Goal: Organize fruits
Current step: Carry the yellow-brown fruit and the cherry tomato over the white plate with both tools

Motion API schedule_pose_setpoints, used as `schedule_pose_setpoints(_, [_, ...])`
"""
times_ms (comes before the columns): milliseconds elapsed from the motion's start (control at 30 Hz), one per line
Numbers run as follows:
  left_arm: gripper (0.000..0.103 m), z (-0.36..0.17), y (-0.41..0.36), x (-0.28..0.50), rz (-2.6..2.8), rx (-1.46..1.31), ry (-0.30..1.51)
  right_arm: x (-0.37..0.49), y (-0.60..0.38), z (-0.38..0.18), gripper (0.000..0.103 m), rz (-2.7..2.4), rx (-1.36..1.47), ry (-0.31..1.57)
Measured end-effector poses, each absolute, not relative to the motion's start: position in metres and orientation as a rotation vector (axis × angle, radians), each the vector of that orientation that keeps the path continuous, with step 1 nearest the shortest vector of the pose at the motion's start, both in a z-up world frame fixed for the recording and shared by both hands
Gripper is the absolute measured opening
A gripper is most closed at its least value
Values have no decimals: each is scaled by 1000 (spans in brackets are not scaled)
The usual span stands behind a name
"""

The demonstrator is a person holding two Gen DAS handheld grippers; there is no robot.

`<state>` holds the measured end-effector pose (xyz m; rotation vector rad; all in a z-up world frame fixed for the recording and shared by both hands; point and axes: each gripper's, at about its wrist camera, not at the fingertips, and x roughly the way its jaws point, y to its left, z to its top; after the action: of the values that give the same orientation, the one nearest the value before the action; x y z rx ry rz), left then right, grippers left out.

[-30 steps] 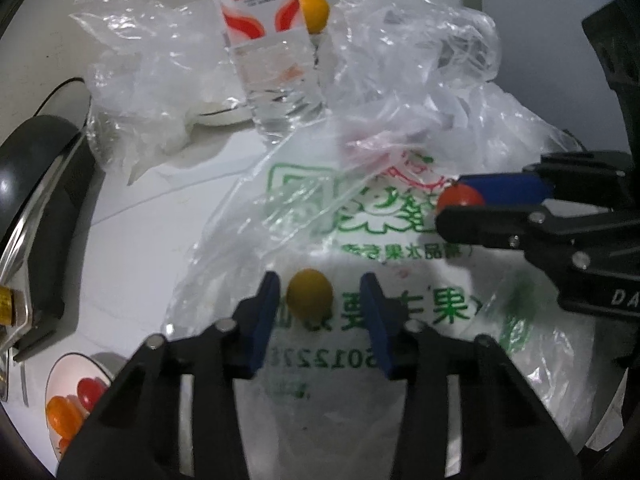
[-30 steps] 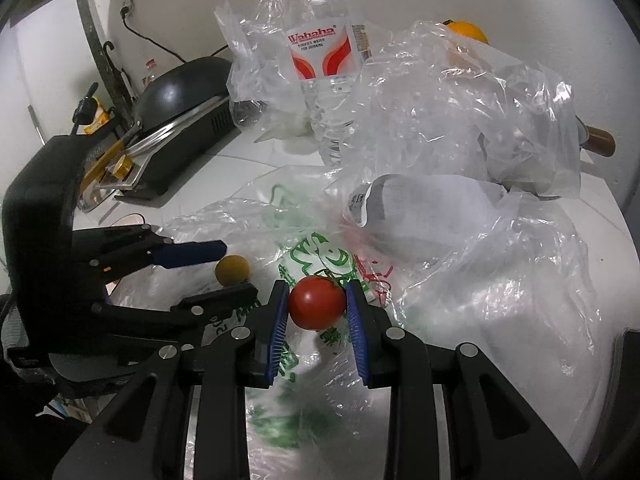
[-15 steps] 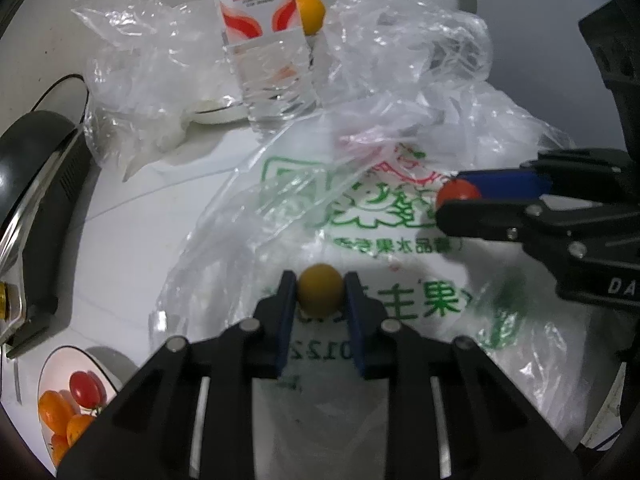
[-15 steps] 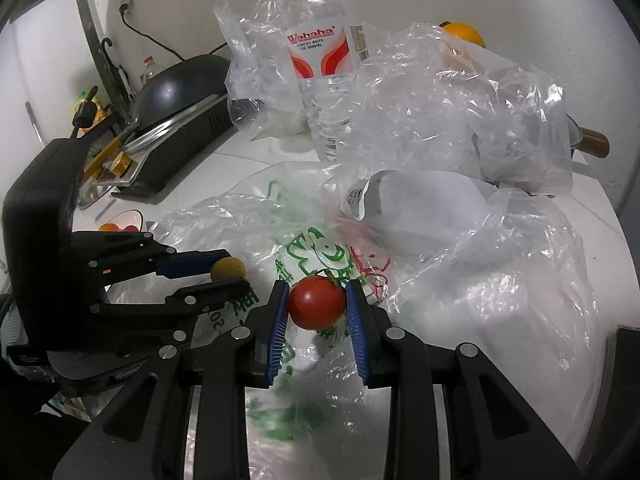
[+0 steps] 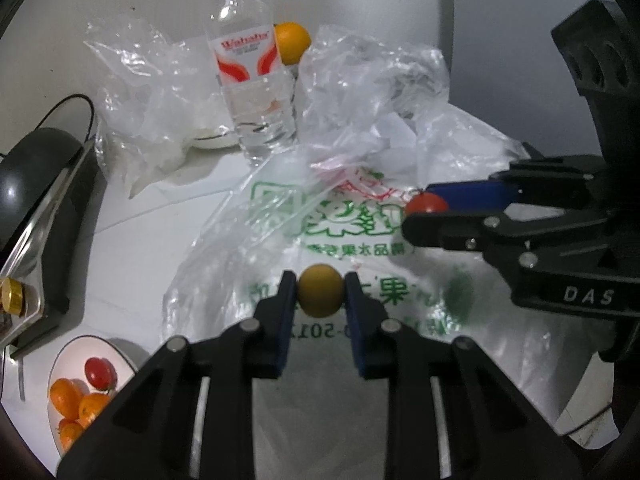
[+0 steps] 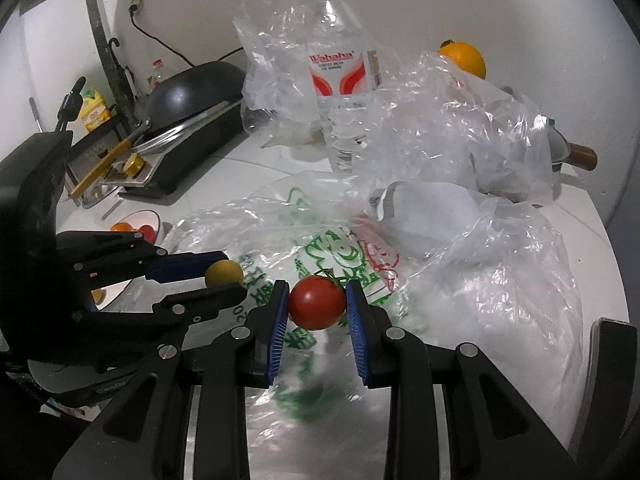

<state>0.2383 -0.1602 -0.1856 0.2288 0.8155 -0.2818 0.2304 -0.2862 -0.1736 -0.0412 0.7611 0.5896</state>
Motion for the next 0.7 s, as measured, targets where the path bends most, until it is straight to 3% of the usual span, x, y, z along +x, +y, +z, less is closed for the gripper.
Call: schedule_pose_setpoints(700, [25, -162, -149, 179, -287, 211, 755, 181, -277, -157, 31, 593, -64, 724])
